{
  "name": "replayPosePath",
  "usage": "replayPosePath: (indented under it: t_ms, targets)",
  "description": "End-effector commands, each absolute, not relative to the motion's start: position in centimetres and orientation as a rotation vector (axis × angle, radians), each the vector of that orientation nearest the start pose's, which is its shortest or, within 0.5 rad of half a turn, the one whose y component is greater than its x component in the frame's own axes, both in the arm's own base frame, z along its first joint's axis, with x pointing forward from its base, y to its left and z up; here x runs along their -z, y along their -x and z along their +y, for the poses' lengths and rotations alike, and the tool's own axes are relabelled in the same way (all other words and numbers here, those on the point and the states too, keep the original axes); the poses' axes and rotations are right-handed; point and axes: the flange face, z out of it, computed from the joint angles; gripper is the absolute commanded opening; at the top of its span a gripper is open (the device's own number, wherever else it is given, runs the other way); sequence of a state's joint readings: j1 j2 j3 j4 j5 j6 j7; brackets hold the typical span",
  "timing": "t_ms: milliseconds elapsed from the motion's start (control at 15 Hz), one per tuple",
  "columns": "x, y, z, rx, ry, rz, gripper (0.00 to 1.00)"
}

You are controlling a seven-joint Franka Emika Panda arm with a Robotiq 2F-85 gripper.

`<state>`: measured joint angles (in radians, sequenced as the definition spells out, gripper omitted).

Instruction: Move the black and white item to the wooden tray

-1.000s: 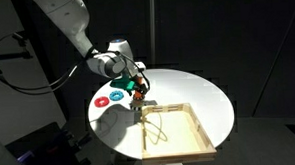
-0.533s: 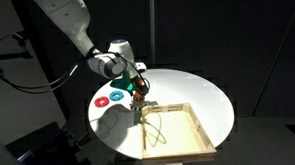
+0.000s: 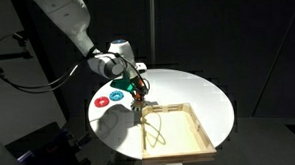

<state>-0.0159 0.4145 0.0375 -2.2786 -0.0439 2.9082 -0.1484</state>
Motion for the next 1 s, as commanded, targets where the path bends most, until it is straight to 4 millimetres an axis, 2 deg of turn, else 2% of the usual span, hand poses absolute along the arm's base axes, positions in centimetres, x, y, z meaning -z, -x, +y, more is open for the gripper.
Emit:
replayPosePath:
  t_ms: [0,267,933]
  targets:
    - [-20.6,-55.4,1.5,0.354,3.117,-0.273,0.41]
    - [-22.9,-55.7,1.6,0.379,3.11,-0.243,0.41]
    - [-31.3,-55.9,1.9,0.479,3.102,-0.189,0.41]
